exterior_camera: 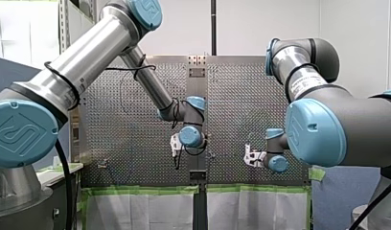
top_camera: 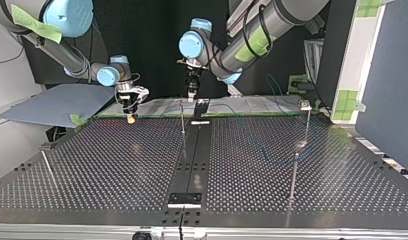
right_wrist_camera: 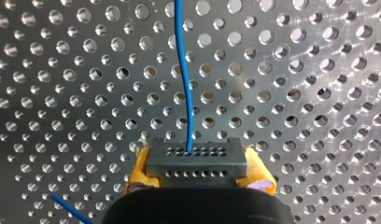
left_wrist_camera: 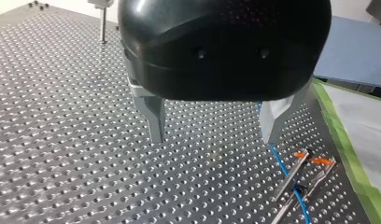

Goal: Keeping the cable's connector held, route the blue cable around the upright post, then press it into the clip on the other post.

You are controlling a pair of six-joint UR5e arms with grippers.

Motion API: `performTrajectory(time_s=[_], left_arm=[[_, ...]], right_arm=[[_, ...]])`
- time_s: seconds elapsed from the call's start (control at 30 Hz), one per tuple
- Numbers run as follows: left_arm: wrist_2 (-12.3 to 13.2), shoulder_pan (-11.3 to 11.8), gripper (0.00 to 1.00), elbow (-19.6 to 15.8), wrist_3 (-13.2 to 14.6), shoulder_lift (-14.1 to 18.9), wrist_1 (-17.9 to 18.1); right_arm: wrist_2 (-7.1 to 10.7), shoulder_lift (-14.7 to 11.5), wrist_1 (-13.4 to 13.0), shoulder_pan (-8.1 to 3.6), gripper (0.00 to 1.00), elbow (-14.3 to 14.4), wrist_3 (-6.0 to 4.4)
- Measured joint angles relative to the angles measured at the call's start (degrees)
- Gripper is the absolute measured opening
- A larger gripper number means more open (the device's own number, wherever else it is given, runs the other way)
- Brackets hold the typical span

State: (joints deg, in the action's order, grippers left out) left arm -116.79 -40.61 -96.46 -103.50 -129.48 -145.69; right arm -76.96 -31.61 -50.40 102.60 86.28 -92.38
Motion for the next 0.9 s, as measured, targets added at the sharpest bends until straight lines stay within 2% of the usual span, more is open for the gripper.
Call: performTrajectory(time_s=[0.43, 0.9], left_arm=[[-0.23, 0.23, 1.00, -6.13, -5.78, 6.13, 0.21], [-0.23, 0.33, 1.00, -13.32, -6.27, 13.32, 0.17]], right_arm=[[0.56, 0.00, -0.22, 0.02, 0.00, -0.01, -0.24], [0.84, 0.02, -0.24, 0.02, 0.00, -0.01, -0.44]])
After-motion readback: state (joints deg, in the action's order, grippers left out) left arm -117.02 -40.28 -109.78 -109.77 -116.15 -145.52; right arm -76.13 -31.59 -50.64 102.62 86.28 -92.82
